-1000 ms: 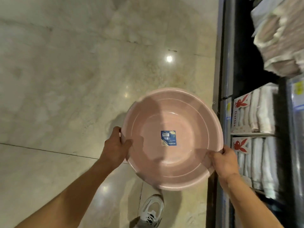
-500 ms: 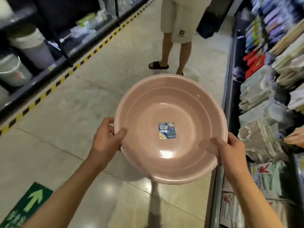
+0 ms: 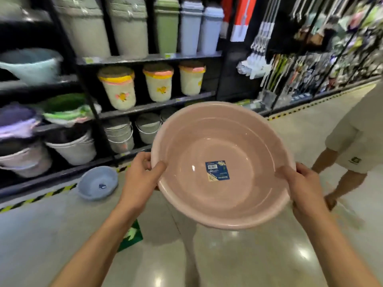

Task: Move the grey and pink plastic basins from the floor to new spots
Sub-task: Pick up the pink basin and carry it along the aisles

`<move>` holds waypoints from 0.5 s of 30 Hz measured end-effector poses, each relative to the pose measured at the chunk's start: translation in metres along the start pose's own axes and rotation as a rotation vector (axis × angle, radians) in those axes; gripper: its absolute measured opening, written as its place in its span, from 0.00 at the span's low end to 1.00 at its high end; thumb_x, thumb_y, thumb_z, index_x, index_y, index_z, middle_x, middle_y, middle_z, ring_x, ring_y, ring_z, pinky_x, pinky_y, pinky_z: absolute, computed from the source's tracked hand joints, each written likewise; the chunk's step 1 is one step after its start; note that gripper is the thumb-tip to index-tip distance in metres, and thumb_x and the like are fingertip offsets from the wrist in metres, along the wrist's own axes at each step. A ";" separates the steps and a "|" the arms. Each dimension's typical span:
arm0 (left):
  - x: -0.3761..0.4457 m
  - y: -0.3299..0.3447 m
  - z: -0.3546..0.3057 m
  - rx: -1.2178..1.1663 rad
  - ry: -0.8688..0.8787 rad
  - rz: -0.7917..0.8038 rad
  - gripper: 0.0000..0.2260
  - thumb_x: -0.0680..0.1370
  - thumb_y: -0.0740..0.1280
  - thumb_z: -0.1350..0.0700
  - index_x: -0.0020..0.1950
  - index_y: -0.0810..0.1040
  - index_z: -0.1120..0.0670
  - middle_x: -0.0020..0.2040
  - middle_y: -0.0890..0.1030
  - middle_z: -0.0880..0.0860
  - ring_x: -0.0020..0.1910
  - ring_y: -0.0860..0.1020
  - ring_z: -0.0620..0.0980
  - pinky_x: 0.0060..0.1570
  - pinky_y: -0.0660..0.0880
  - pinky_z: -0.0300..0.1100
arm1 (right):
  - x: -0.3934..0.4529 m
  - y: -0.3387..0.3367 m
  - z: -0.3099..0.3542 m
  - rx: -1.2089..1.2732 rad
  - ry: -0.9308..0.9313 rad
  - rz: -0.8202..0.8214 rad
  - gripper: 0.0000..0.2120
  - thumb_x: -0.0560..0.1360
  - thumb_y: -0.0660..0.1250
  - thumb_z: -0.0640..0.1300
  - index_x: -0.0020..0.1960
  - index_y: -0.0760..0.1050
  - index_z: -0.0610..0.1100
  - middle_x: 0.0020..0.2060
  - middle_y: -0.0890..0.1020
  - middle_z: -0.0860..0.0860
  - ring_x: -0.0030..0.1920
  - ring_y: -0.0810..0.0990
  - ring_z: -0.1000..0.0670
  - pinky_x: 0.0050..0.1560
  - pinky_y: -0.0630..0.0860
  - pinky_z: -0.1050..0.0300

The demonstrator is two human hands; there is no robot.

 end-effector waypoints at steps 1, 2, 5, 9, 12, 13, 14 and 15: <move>0.003 -0.016 -0.001 -0.001 -0.006 -0.057 0.08 0.77 0.72 0.58 0.54 0.77 0.52 0.32 0.83 0.40 0.31 0.83 0.43 0.25 0.76 0.35 | 0.010 0.020 0.008 0.000 -0.021 0.046 0.09 0.67 0.68 0.37 0.46 0.83 0.42 0.37 0.87 0.42 0.35 0.85 0.40 0.37 0.79 0.49; 0.006 -0.032 -0.002 -0.001 -0.014 -0.114 0.08 0.77 0.71 0.59 0.55 0.77 0.53 0.31 0.83 0.41 0.30 0.82 0.42 0.25 0.76 0.35 | 0.018 0.042 0.016 -0.002 -0.040 0.093 0.08 0.67 0.68 0.37 0.45 0.83 0.41 0.36 0.86 0.42 0.34 0.84 0.42 0.35 0.78 0.51; 0.012 -0.076 -0.001 0.014 -0.040 -0.273 0.09 0.77 0.71 0.59 0.55 0.77 0.58 0.30 0.82 0.44 0.29 0.82 0.43 0.26 0.78 0.39 | 0.037 0.110 0.032 -0.005 -0.084 0.237 0.08 0.68 0.67 0.37 0.44 0.83 0.41 0.31 0.85 0.48 0.30 0.82 0.49 0.29 0.76 0.57; 0.023 -0.131 0.006 0.021 -0.084 -0.434 0.08 0.77 0.70 0.59 0.55 0.77 0.57 0.37 0.81 0.51 0.34 0.83 0.50 0.28 0.79 0.45 | 0.052 0.200 0.044 0.009 -0.108 0.394 0.08 0.68 0.69 0.38 0.47 0.83 0.42 0.40 0.86 0.42 0.37 0.82 0.41 0.39 0.77 0.50; 0.041 -0.171 0.014 0.016 -0.109 -0.553 0.07 0.77 0.70 0.61 0.54 0.76 0.58 0.37 0.80 0.52 0.29 0.82 0.46 0.24 0.78 0.42 | 0.058 0.269 0.052 -0.002 -0.119 0.488 0.07 0.69 0.69 0.40 0.46 0.83 0.44 0.40 0.85 0.43 0.42 0.84 0.37 0.42 0.79 0.45; 0.048 -0.184 0.018 0.023 -0.114 -0.586 0.07 0.77 0.70 0.61 0.54 0.76 0.59 0.36 0.80 0.52 0.30 0.81 0.48 0.25 0.79 0.43 | 0.060 0.291 0.054 -0.004 -0.121 0.517 0.08 0.69 0.69 0.40 0.47 0.83 0.45 0.38 0.86 0.45 0.41 0.84 0.39 0.42 0.80 0.45; 0.056 -0.196 0.022 0.023 -0.118 -0.608 0.07 0.77 0.70 0.61 0.54 0.76 0.59 0.36 0.80 0.52 0.31 0.81 0.49 0.26 0.79 0.44 | 0.062 0.313 0.056 -0.006 -0.123 0.541 0.09 0.69 0.69 0.40 0.48 0.84 0.45 0.37 0.86 0.48 0.39 0.85 0.42 0.40 0.80 0.47; 0.064 -0.208 0.027 0.013 -0.115 -0.624 0.06 0.78 0.70 0.61 0.53 0.76 0.58 0.36 0.80 0.52 0.32 0.81 0.51 0.26 0.79 0.45 | 0.064 0.335 0.058 -0.012 -0.124 0.559 0.09 0.69 0.69 0.40 0.48 0.84 0.45 0.36 0.86 0.49 0.38 0.85 0.44 0.38 0.79 0.49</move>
Point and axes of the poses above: each hand's wrist, its own x-axis towards the middle knuckle, its own y-axis out of the palm, z = x × y, the point moved 3 cm from there along x, towards the middle knuckle
